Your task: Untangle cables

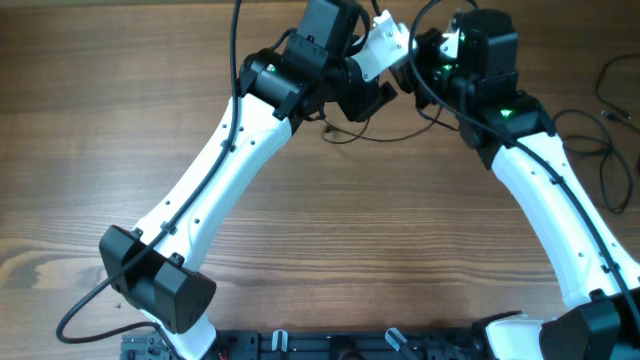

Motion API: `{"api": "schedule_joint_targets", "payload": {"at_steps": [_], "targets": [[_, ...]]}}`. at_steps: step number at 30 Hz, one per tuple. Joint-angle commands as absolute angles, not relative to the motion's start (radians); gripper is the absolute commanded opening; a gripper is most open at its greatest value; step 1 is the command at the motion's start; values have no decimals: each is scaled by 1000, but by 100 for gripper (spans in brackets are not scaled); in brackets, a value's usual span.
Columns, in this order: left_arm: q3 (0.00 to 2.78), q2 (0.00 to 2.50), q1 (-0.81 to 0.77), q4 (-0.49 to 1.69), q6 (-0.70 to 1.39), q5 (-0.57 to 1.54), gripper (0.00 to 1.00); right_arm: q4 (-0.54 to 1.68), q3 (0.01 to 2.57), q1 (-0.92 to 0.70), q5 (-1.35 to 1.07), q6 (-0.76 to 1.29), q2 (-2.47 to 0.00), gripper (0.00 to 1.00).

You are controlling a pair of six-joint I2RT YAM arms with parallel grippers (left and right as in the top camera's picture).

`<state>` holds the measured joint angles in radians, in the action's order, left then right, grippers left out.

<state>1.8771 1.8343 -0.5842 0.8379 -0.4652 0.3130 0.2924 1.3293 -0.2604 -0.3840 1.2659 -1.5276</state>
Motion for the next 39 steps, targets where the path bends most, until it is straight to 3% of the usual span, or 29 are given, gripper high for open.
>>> {"api": "schedule_joint_targets", "payload": {"at_steps": [1, 6, 7, 8, 9, 14, 15, 18, 21, 24, 31, 39], "targets": [[1876, 1846, -586, 869, -459, 309, 61, 323, 1335, -243, -204, 1205, -1512, 100], [1876, 1846, -586, 854, -324, 108, 60, 470, 1335, -144, 223, 1152, -1513, 100], [1876, 1845, -586, 849, -290, 78, 63, 490, 1335, -118, 254, 1145, -1513, 100], [1876, 1845, -586, 845, -255, 54, 67, 516, 1335, -92, 253, 1131, -1513, 100], [1876, 1845, -586, 838, -211, 30, 87, 556, 1335, -67, 218, 1126, -1513, 100], [1876, 1845, -586, 817, -53, 5, 93, 846, 1333, -48, -60, 1125, -1515, 100], [1876, 1845, -585, 813, -6, -6, 100, 896, 1333, -59, -68, 1126, -1515, 100], [1876, 1845, -582, 812, 115, -14, 100, 1000, 1332, -94, -11, 1135, -1517, 100], [1876, 1846, -580, 825, 215, -17, 100, 984, 1309, -113, 79, 1200, -1523, 100], [1876, 1846, -581, 843, 222, -10, 100, 823, 1208, -115, 159, 1203, -1572, 97], [1876, 1846, -581, 891, 221, 17, 100, 599, 1106, -123, -113, 1168, -1746, 87], [1876, 1846, -581, 910, 221, 17, 100, 533, 1106, -207, -75, 1138, -1784, 88]]}}
